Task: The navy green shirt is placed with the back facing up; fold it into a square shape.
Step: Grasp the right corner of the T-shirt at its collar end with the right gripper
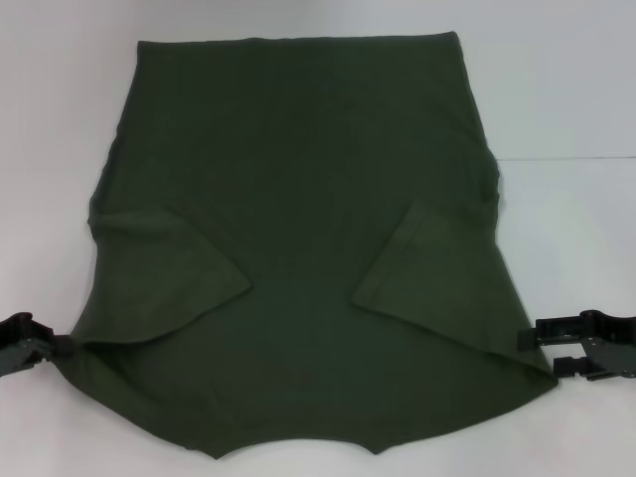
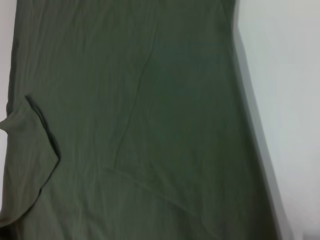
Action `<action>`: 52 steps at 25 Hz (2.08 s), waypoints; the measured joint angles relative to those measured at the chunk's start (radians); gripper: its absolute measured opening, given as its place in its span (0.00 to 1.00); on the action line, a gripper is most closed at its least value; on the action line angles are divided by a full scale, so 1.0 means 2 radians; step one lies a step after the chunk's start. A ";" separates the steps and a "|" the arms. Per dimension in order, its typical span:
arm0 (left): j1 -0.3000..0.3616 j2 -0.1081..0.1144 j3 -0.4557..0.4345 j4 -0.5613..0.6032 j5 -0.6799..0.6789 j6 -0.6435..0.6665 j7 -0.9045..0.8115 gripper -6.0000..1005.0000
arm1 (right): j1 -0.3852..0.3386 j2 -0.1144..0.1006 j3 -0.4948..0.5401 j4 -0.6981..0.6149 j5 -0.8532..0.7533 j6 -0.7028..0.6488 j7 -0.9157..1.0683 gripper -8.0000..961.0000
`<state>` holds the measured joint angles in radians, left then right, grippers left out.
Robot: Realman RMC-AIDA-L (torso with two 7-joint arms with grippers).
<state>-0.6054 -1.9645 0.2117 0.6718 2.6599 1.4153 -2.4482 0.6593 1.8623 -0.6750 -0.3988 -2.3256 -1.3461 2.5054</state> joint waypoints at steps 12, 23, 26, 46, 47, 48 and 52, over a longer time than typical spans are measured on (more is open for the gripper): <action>0.000 0.001 -0.001 0.000 0.000 -0.003 0.000 0.04 | 0.001 0.000 -0.011 -0.002 -0.003 0.003 0.001 0.88; -0.002 0.001 -0.001 -0.001 0.000 -0.004 0.000 0.04 | 0.004 0.004 -0.011 -0.001 -0.008 0.003 -0.003 0.87; -0.003 0.001 -0.002 -0.001 0.000 -0.004 0.000 0.04 | 0.005 0.006 -0.009 -0.001 -0.008 0.003 -0.004 0.86; -0.006 0.002 0.000 -0.001 -0.006 -0.003 0.000 0.04 | 0.010 0.014 -0.005 -0.001 -0.001 0.019 -0.005 0.83; -0.006 0.002 0.000 -0.001 -0.006 -0.003 0.000 0.04 | 0.011 0.014 -0.006 -0.001 -0.002 0.019 -0.004 0.83; -0.006 0.002 0.000 -0.001 -0.006 -0.003 0.000 0.04 | 0.011 0.014 -0.007 -0.001 -0.002 0.019 -0.003 0.83; -0.006 0.002 0.000 -0.001 -0.006 -0.002 0.000 0.04 | 0.013 0.014 -0.010 -0.001 -0.004 0.023 -0.002 0.82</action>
<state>-0.6167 -1.9604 0.2118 0.6703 2.6476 1.4113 -2.4483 0.6848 1.8903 -0.6959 -0.4003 -2.3345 -1.3009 2.5009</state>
